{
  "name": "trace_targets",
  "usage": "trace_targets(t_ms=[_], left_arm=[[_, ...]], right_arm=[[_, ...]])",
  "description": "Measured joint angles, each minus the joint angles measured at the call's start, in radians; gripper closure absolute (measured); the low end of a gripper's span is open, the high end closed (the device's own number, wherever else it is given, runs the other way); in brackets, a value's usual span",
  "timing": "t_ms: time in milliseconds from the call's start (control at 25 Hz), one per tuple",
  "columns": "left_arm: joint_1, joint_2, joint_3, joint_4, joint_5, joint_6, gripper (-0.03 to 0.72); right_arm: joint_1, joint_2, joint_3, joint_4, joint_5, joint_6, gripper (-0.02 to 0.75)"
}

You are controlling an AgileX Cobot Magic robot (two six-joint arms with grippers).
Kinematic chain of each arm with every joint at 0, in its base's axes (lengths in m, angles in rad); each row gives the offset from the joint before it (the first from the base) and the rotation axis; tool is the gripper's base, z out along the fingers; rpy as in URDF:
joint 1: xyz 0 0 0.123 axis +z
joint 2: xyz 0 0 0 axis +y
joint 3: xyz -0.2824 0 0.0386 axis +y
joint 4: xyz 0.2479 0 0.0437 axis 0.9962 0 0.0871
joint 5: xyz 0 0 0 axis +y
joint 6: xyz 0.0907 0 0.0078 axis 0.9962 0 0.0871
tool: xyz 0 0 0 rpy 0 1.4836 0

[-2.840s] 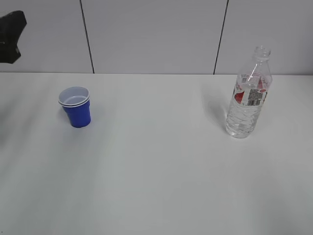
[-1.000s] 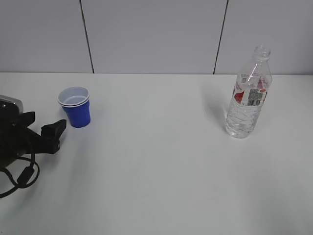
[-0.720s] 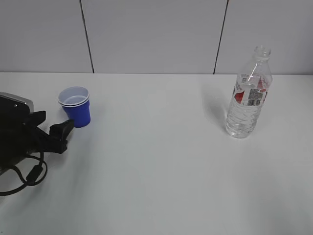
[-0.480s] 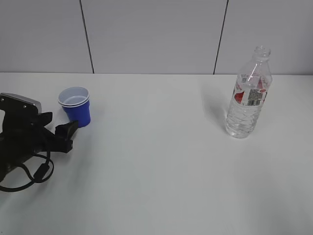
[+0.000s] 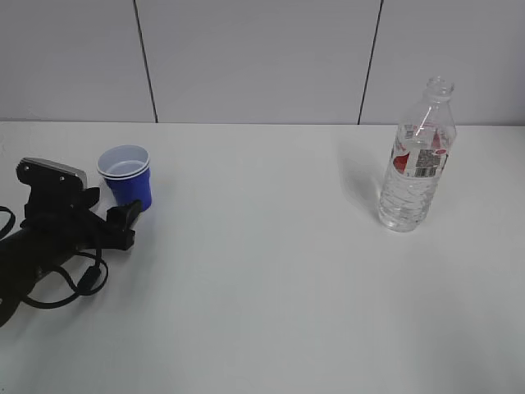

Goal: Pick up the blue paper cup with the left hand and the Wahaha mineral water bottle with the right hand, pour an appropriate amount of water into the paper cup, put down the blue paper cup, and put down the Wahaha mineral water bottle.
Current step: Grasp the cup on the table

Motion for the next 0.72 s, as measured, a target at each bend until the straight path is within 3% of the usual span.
trace_targets(t_ms=[720], left_arm=[[0.0, 0.042, -0.069, -0.034, 0.0, 0.0, 0.12]], right_arm=[[0.0, 0.0, 0.0, 0.009, 0.0, 0.0, 0.15]])
